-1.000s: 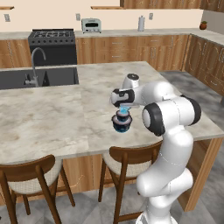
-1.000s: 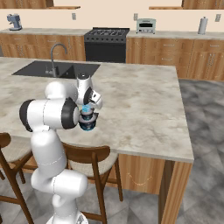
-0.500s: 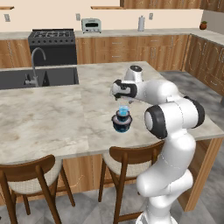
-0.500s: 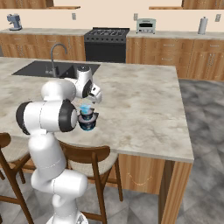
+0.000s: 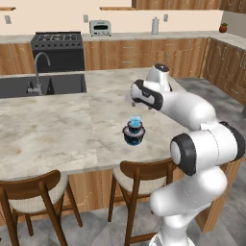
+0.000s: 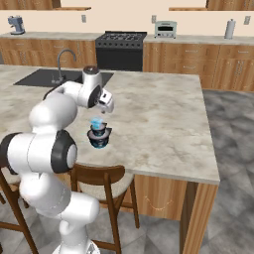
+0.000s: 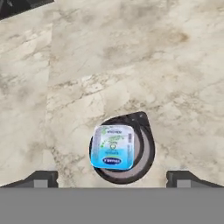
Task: Stack the yogurt containers by placing the smaller containers on top of the larger containers.
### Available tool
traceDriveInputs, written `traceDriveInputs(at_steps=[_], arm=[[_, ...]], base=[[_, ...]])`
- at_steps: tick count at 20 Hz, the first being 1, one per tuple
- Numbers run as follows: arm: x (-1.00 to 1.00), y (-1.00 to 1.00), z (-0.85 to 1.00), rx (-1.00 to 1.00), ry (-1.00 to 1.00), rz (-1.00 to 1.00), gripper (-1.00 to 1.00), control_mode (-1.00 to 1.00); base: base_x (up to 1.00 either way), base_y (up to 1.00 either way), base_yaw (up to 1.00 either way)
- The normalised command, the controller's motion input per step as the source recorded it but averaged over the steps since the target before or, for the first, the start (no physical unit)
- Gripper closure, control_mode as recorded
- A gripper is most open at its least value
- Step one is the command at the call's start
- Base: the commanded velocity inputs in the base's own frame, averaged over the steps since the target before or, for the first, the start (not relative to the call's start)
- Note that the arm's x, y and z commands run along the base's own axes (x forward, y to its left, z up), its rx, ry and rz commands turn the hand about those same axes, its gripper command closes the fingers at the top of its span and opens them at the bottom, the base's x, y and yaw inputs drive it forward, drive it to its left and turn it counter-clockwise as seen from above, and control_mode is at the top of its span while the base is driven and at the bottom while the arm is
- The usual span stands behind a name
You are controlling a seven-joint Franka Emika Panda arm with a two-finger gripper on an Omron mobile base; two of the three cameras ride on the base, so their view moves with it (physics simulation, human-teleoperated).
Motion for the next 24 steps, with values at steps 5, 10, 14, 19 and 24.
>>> traceDriveInputs(at_steps=[5, 10, 14, 19, 24], arm=[[-0.69, -0.06, 0.15, 0.03, -0.37, 0.02, -1.0, -1.0], [-0.44, 0.04, 0.03, 0.0, -0.21, 0.02, -1.0, -1.0], [-0.71, 0.28, 0.13, -0.06, -0.31, 0.04, -1.0, -1.0], [-0.62, 0.37, 0.2, -0.1, -0.31, 0.05, -1.0, -1.0], [-0.63, 0.45, 0.21, -0.12, -0.23, 0.06, -1.0, -1.0]], base=[[0.0, 0.0, 0.0], [0.0, 0.0, 0.0], [0.0, 0.0, 0.0], [0.0, 0.0, 0.0], [0.0, 0.0, 0.0]])
